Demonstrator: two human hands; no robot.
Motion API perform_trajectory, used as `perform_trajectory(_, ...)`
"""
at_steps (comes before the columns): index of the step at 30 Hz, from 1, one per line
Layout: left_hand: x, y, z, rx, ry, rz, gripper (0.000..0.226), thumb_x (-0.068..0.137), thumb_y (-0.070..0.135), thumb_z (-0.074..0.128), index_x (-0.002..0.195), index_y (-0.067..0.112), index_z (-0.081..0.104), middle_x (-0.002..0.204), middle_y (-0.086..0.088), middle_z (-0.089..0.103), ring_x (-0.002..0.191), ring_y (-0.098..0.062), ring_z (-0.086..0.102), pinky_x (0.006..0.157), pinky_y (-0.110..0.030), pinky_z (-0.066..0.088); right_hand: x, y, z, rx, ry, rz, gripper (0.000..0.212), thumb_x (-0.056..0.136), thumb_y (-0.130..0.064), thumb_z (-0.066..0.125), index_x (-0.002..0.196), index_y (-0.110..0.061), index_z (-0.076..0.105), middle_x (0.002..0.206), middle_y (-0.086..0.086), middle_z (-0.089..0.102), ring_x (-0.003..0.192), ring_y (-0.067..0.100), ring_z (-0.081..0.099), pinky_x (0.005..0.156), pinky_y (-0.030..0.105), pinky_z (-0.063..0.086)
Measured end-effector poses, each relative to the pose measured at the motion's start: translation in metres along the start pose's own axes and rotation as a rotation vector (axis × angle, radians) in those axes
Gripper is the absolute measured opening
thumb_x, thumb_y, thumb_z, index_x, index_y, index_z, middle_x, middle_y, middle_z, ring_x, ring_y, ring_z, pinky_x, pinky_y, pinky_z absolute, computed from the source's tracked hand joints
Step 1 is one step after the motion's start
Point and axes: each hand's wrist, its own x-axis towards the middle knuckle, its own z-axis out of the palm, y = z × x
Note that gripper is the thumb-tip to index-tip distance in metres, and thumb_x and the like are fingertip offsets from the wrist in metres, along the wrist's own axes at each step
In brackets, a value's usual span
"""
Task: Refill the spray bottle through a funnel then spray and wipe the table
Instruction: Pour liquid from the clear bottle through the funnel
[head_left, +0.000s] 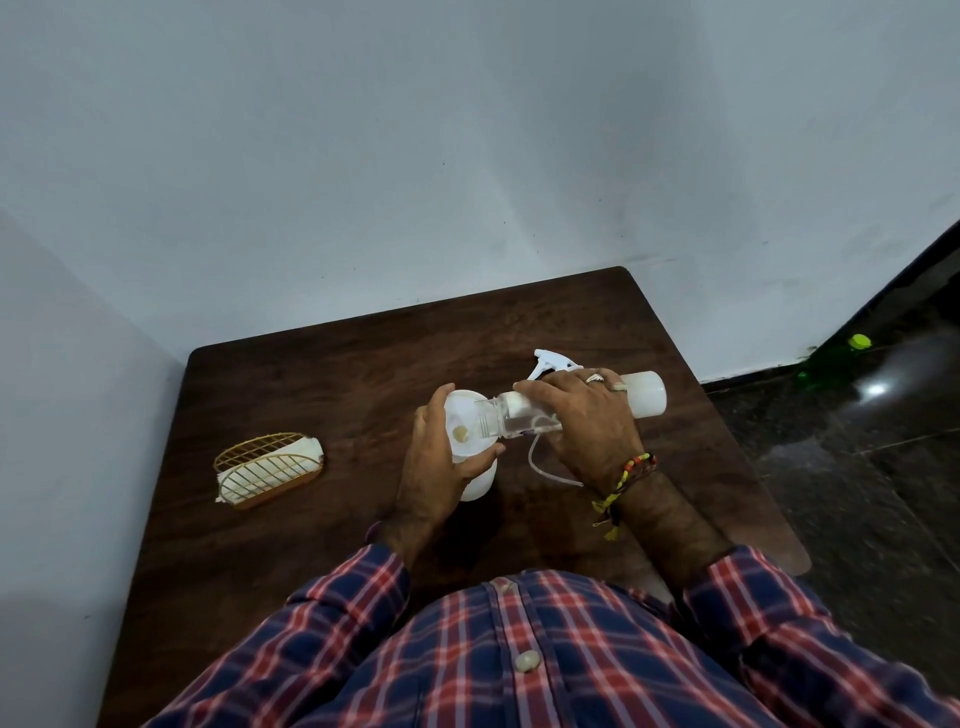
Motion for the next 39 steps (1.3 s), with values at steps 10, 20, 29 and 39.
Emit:
perform_trajectory(10, 0.0023, -0.0022, 0.0016, 0.008, -0.014, -0.006, 0.097, 0.067, 0.048, 0.082, 0.146, 0.026, 0.03, 0.143, -0.002, 0.041, 0.119, -0.001, 0.033, 0.092, -0.017, 0.031, 0.0002, -0.0002, -0.0011, -0.004, -0.011, 0.001, 0.068, 0.059, -0.016, 0.086, 0.121, -0.032, 0.064, 0.108, -0.001, 0.072, 0.102, 0.027, 0.066, 0.102, 0.054, 0.04)
perform_trajectory(20, 0.0008, -0.0029, 0.0011, 0.006, -0.008, -0.005, 0.096, 0.067, 0.046, 0.083, 0.145, 0.026, 0.031, 0.14, -0.002, 0.042, 0.116, -0.003, 0.036, 0.089, -0.017, 0.033, 0.0004, -0.0004, -0.0012, -0.014, -0.016, -0.006, 0.071, 0.057, -0.015, 0.088, 0.121, -0.032, 0.064, 0.108, -0.002, 0.072, 0.104, 0.027, 0.066, 0.102, 0.055, 0.041)
perform_trajectory(29, 0.002, -0.0031, 0.0023, 0.026, -0.018, -0.012, 0.096, 0.068, 0.047, 0.082, 0.146, 0.026, 0.03, 0.142, -0.001, 0.042, 0.117, -0.001, 0.033, 0.086, -0.005, 0.025, 0.0004, 0.0009, 0.0007, -0.032, -0.003, -0.01, 0.07, 0.057, -0.016, 0.088, 0.121, -0.033, 0.064, 0.108, -0.003, 0.072, 0.104, 0.026, 0.065, 0.102, 0.052, 0.041)
perform_trajectory(39, 0.0017, -0.0032, 0.0022, 0.038, -0.022, -0.014, 0.096, 0.069, 0.047, 0.082, 0.146, 0.025, 0.029, 0.142, -0.001, 0.041, 0.117, 0.001, 0.033, 0.082, 0.001, 0.024, 0.0007, -0.0002, -0.0006, -0.025, 0.01, -0.017, 0.069, 0.057, -0.013, 0.087, 0.12, -0.032, 0.065, 0.107, -0.002, 0.072, 0.103, 0.027, 0.065, 0.103, 0.053, 0.04)
